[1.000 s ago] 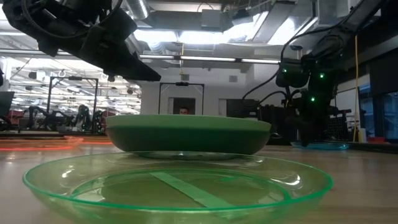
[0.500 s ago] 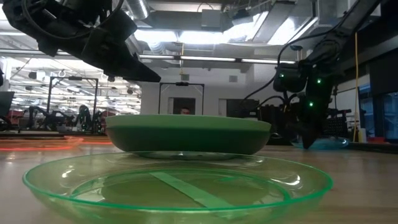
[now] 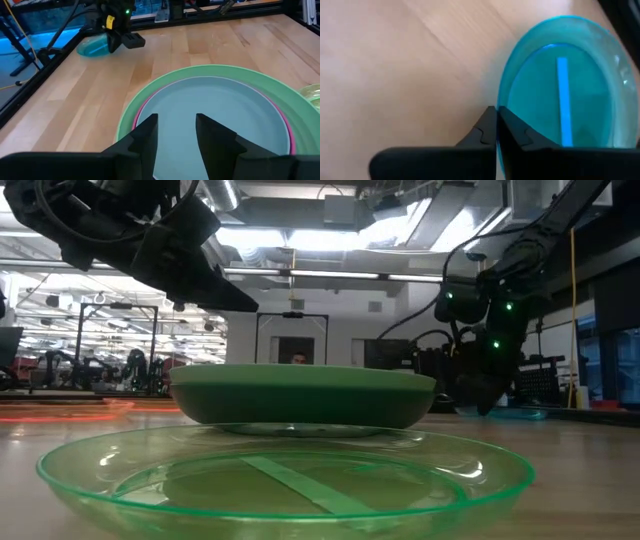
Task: Stack plastic plates
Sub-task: Stack the blue plate on the light blue plate
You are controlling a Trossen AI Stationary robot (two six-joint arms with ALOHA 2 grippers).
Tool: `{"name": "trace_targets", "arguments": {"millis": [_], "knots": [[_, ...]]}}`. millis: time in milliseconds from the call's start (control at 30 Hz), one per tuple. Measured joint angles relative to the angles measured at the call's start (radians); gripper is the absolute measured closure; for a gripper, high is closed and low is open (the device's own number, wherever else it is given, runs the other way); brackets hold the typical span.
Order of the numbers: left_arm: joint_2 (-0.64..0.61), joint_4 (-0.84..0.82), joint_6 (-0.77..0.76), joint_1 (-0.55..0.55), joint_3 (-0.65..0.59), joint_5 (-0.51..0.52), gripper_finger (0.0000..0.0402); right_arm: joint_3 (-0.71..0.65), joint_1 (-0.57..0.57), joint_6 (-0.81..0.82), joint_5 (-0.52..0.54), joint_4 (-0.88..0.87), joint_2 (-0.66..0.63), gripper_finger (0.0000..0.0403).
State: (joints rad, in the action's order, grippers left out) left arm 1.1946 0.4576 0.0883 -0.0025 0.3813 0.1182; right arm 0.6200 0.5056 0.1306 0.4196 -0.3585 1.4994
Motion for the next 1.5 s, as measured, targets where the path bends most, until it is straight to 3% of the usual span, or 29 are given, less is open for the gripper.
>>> {"name": "trace_targets", "arguments": {"millis": [933,1267,1500], "knots": [[0.0,-0.001,-0.001,0.0,0.0,0.0,0.0276,0.28,-0.447,-0.033,0.016,-0.005,-0.064,0.0402],[0.0,0.0,0.0,0.0,0.0,0.0,0.0276,0.304,-0.623,-0.09,0.013,0.034,-0.064,0.0402],[0.0,0.0,0.0,0.0,0.0,0.0,0.0276,0.304,-0.711,-0.169,-0.167,0.216,-0.038,0.0402]]}}
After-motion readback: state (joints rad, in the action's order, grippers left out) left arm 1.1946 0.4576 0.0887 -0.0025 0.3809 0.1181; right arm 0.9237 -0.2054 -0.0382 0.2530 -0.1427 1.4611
